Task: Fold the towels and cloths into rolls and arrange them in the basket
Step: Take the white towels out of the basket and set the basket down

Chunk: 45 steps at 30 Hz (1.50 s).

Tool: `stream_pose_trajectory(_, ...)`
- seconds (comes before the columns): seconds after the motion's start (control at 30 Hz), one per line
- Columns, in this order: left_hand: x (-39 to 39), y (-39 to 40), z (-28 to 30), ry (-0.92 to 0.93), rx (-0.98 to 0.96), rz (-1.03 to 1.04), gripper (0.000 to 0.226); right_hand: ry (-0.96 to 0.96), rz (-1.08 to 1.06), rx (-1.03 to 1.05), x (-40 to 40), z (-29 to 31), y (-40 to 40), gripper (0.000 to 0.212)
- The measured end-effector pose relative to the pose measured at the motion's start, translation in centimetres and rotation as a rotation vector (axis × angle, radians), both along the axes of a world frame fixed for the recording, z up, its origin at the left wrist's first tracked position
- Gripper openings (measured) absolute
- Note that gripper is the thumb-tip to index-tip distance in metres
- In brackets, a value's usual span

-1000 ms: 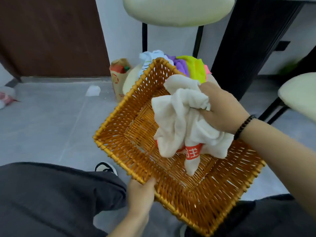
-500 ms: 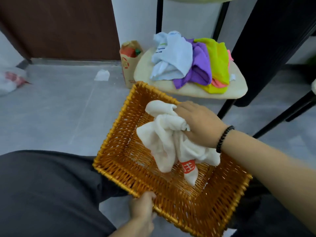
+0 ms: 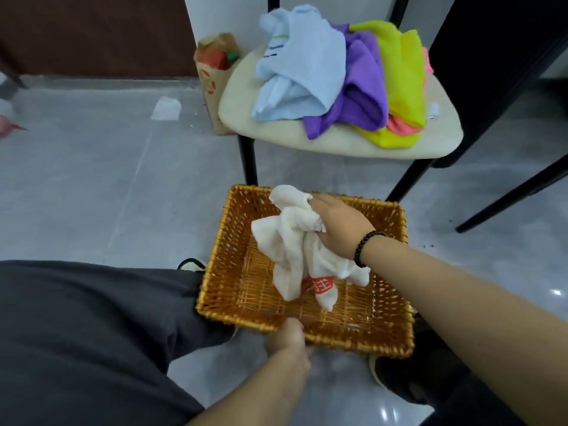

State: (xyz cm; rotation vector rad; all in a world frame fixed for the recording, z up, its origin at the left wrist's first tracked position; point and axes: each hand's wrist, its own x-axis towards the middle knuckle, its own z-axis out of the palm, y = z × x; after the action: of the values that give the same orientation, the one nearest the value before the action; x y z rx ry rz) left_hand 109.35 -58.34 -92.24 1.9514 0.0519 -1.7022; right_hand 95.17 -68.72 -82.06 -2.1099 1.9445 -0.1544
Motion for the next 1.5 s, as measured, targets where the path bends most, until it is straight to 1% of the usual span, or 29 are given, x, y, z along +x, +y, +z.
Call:
stream_pose_trajectory(0.2, -2.8, -1.3, -3.0, 0.033, 0.052, 0.041, 0.009, -0.035, -0.106, -0.035, -2.8, -1.0, -0.3, 0.057)
stream_pose_trajectory(0.33, -3.7, -1.6, -5.3, 0.009, 0.092, 0.062, 0.021, -0.067, -0.141, -0.032, -4.1, -1.8, -0.2, 0.054)
stream_pose_trajectory(0.47, -3.6, -0.8, -8.7, -0.008, 0.111, -0.004, 0.017, -0.122, -0.155, -0.025, -4.4, -2.0, 0.2, 0.050)
stream_pose_trajectory(0.5, -3.3, -0.7, -8.8, -0.008, 0.111, -0.026, 0.016, -0.138, -0.161, -0.023, -4.3, -2.0, 0.4, 0.050)
stream_pose_trajectory(0.57, -2.9, -0.8, -9.0, 0.008, 0.120, -0.038, 0.005, -0.171, -0.175, -0.008, -4.1, -2.2, 0.8, 0.047)
stream_pose_trajectory(0.63, -2.4, -1.0, -8.9, 0.044, 0.122, -0.040, 0.003, -0.199, -0.193, 0.009, -4.0, -2.2, 1.1, 0.041)
stream_pose_trajectory(0.73, -2.1, -1.1, -8.3, 0.113, 0.131, -0.089, 0.020, -0.217, -0.204, 0.012, -3.7, -2.1, 1.4, 0.034)
stream_pose_trajectory(0.87, -1.1, -1.1, -6.3, 0.135, 0.133, -0.257, 0.021, -0.215, -0.198, -0.010, -3.1, -0.7, 1.6, 0.031)
stream_pose_trajectory(0.97, 1.1, -0.9, -5.3, -0.048, 0.138, -0.403, 0.031, -0.206, -0.184, -0.028, -2.6, 0.7, 1.7, 0.032)
stream_pose_trajectory(1.0, 1.8, -0.8, -6.0, -0.087, 0.129, -0.440, 0.032, -0.204, -0.182, -0.031, -2.5, 1.3, 1.8, 0.035)
stream_pose_trajectory(1.03, 2.4, -0.7, -8.0, -0.128, 0.103, -0.455, 0.033, -0.204, -0.183, -0.040, -2.4, 1.9, 1.7, 0.037)
stream_pose_trajectory(1.07, 2.9, -0.8, -8.9, -0.144, 0.090, -0.481, 0.038, -0.209, -0.186, -0.048, -2.4, 2.5, 1.7, 0.037)
stream_pose_trajectory(1.1, 3.1, -0.8, -8.2, -0.132, 0.071, -0.499, 0.045, -0.217, -0.186, -0.060, -2.3, 3.3, 1.7, 0.036)
stream_pose_trajectory(1.13, 3.0, -1.0, -6.0, -0.088, 0.049, -0.527, 0.046, -0.230, -0.187, -0.071, -2.2, 4.0, 1.7, 0.033)
stream_pose_trajectory(1.23, 2.5, -1.5, 2.8, 0.045, 0.000, -0.618, 0.017, -0.263, -0.191, -0.095, -1.8, 6.5, 1.8, 0.015)
stream_pose_trajectory(1.27, 2.4, -2.1, 4.3, 0.084, -0.030, -0.637, 0.013, -0.269, -0.189, -0.099, -1.7, 7.3, 2.0, 0.011)
stream_pose_trajectory(1.3, 2.5, -2.9, 5.8, 0.112, -0.086, -0.658, 0.016, -0.283, -0.184, -0.108, -1.6, 8.2, 2.1, 0.010)
stream_pose_trajectory(1.33, 2.7, -3.9, 6.7, 0.126, -0.176, -0.685, 0.027, -0.318, -0.188, -0.117, -1.6, 9.0, 2.3, 0.009)
stream_pose_trajectory(1.4, 3.1, -5.7, 9.2, 0.073, -0.357, -0.751, 0.065, -0.433, -0.186, -0.146, -1.6, 10.7, 2.7, 0.007)
stream_pose_trajectory(1.47, 3.6, -7.4, 12.0, -0.089, -0.511, -0.850, 0.108, -0.532, -0.180, -0.183, -1.8, 12.4, 3.1, 0.014)
stream_pose_trajectory(1.5, 3.7, -8.1, 13.6, -0.161, -0.604, -0.891, 0.124, -0.576, -0.188, -0.196, -2.0, 13.3, 3.3, 0.019)
